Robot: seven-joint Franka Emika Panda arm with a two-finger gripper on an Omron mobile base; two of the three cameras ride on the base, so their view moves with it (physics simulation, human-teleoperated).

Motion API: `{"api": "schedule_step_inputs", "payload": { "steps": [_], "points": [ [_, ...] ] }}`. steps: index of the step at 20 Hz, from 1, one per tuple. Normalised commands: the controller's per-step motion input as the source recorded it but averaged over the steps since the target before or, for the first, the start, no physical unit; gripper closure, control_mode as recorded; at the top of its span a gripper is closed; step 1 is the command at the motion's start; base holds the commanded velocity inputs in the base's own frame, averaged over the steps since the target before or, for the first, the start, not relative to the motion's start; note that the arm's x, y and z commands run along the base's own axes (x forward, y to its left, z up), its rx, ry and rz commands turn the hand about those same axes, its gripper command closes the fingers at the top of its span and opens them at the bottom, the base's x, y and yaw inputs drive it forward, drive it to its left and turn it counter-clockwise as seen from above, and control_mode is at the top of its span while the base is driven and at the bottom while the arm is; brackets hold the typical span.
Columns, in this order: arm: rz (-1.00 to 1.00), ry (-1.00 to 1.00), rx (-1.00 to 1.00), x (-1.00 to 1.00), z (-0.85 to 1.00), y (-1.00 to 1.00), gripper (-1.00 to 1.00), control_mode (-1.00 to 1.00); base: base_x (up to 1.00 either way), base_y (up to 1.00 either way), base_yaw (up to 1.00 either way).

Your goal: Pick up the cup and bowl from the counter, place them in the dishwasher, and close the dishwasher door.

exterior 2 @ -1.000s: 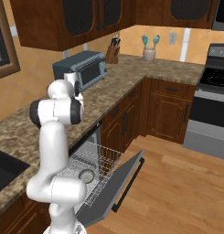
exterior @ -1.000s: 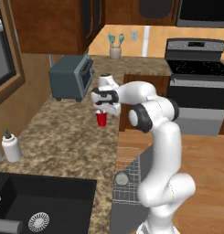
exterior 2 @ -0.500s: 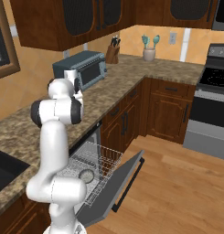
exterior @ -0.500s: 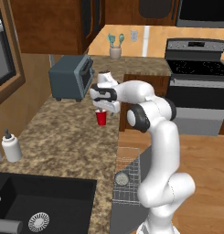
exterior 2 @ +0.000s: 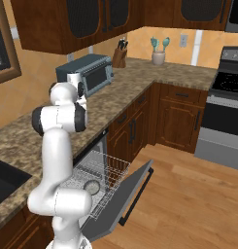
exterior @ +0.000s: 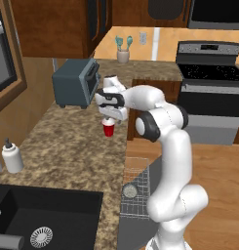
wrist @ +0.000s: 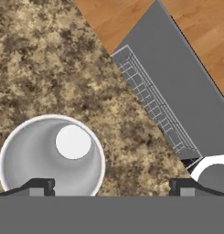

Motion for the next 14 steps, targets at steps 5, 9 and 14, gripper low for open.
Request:
{"api": "schedule_step_inputs", "payload": {
  "steps": [5,9,14],
  "points": [
    [-0.05,0.00,0.00,0.00,-0.02,0.00,-1.00,-1.00,0.00,0.00,0.00],
    [-0.04,0.00,0.00,0.26,-0.26,0.03,-1.00,-1.00,0.00,0.00,0.00],
    [-0.03,0.00,0.00,0.34,-0.23,0.05,-1.00,-1.00,0.00,0.00,0.00]
  ]
}}
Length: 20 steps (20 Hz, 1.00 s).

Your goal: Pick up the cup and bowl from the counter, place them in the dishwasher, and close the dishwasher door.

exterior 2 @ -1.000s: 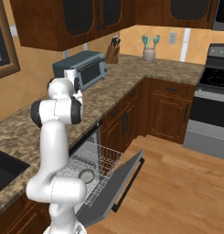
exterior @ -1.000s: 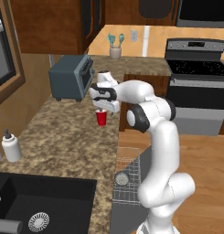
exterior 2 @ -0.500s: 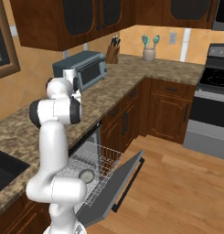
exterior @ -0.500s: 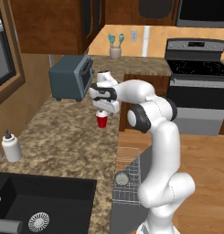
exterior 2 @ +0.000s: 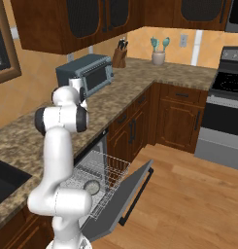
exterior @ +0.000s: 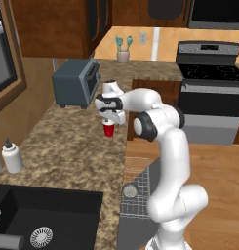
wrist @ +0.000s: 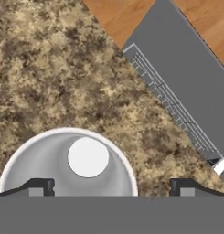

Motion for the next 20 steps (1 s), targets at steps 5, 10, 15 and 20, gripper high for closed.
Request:
{"api": "schedule_step_inputs", "payload": {
  "steps": [5,10,15,20],
  "points": [
    [-0.02,0.00,0.00,0.22,-0.10,0.02,-1.00,-1.00,0.00,0.00,0.00],
    [-0.01,0.00,0.00,0.00,-0.23,0.00,1.00,-1.00,0.00,0.00,0.00],
    [-0.02,0.00,0.00,-0.22,-0.25,0.00,1.00,-1.00,0.00,0.00,0.00],
    [-0.11,0.00,0.00,-0.85,-0.06,-0.30,1.00,-1.00,0.00,0.00,0.00]
  ]
}}
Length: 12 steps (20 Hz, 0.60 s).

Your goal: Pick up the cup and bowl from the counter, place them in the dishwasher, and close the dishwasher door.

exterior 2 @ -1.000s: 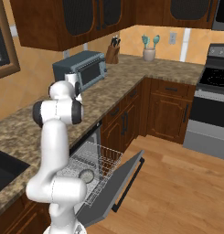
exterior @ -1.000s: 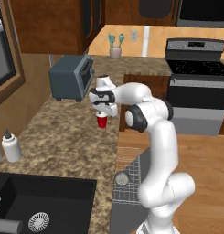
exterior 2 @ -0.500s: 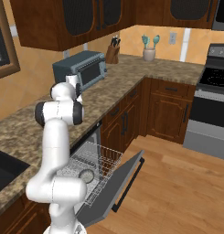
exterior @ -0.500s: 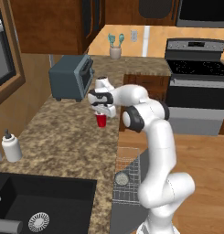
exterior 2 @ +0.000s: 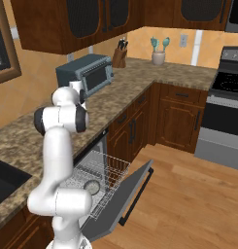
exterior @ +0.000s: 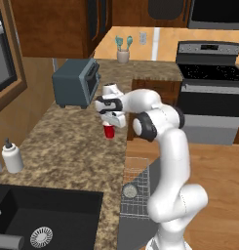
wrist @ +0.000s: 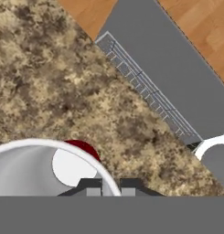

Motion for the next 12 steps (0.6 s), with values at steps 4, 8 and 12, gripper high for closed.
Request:
{"api": "schedule_step_inputs", "payload": {
  "steps": [4,8,12],
  "points": [
    [-0.13,-0.03,0.01,-1.00,0.00,-0.52,1.00,-1.00,0.00,0.00,0.00],
    [-0.13,-0.10,0.02,-0.94,0.11,-0.44,1.00,-1.00,0.00,0.00,0.00],
    [-0.16,-0.12,0.04,-0.79,0.31,-0.36,1.00,-1.00,0.00,0.00,0.00]
  ]
}}
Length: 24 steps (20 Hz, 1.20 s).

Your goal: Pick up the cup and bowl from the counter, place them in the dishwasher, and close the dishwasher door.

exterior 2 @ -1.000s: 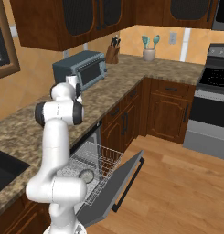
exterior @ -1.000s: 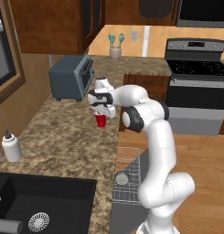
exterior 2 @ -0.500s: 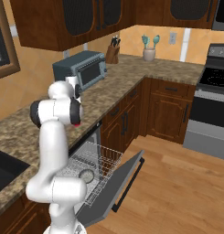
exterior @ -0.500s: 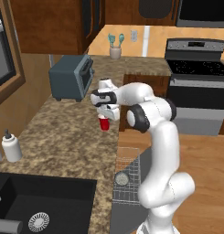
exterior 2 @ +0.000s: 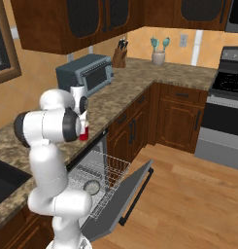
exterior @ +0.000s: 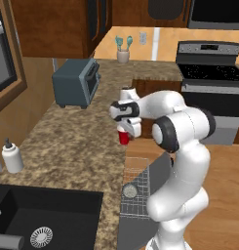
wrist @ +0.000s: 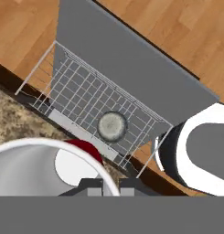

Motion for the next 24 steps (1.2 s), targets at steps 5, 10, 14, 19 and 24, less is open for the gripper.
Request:
{"api": "schedule_step_inputs", "payload": {
  "steps": [5,10,14,19,24],
  "points": [
    [-0.21,-0.08,0.09,-0.72,0.32,-0.43,1.00,-1.00,0.00,0.00,0.00],
    [-0.25,0.00,0.13,-0.38,0.29,-0.45,1.00,-1.00,0.00,0.00,0.00],
    [-0.23,0.03,0.10,-0.21,0.03,-0.36,1.00,-1.00,0.00,0.00,0.00],
    [-0.15,0.05,0.09,-0.30,0.00,-0.25,1.00,-1.00,0.00,0.00,0.00],
    [-0.11,0.11,0.10,-0.40,0.00,-0.06,1.00,-1.00,0.00,0.00,0.00]
  ]
}}
